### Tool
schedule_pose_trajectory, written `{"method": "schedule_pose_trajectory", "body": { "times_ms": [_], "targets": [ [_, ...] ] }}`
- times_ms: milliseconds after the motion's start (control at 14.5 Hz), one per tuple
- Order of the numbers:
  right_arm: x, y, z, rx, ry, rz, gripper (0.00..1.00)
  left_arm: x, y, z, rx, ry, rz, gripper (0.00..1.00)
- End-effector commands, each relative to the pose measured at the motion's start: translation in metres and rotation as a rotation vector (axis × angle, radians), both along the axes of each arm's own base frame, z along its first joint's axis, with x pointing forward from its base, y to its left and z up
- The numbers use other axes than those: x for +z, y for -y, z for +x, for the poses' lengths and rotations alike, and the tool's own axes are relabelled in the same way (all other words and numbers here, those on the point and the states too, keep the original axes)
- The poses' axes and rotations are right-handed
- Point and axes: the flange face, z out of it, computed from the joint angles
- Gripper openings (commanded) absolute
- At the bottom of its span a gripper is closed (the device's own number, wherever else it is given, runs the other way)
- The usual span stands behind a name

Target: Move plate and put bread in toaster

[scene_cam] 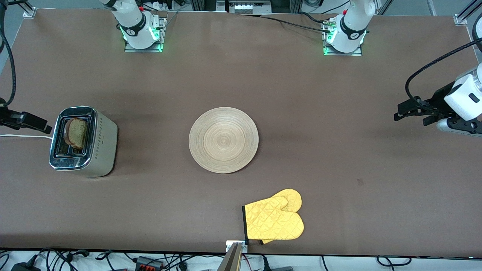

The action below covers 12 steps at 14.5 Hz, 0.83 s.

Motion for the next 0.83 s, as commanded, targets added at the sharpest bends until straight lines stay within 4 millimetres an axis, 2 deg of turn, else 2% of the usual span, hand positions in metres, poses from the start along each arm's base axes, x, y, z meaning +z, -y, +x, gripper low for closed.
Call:
{"method": "schedule_pose_trajectory", "body": {
  "times_ms": [0, 621, 759],
  "targets": [
    [-0.002, -0.001, -0.005, 0.04, -0.008, -0.012, 1.0, 0.007, 0.007, -0.001, 0.005, -0.002, 0.024, 1.0],
    [-0.012, -0.012, -0.085, 0.053, -0.066, -0.033, 1.0, 0.006, 0.006, -0.003, 0.06, -0.025, 0.026, 1.0],
    [-0.008, -0.013, -0.094, 0.059, -0.067, -0.033, 1.0, 0.006, 0.004, -0.003, 0.059, -0.025, 0.026, 1.0]
  ]
}}
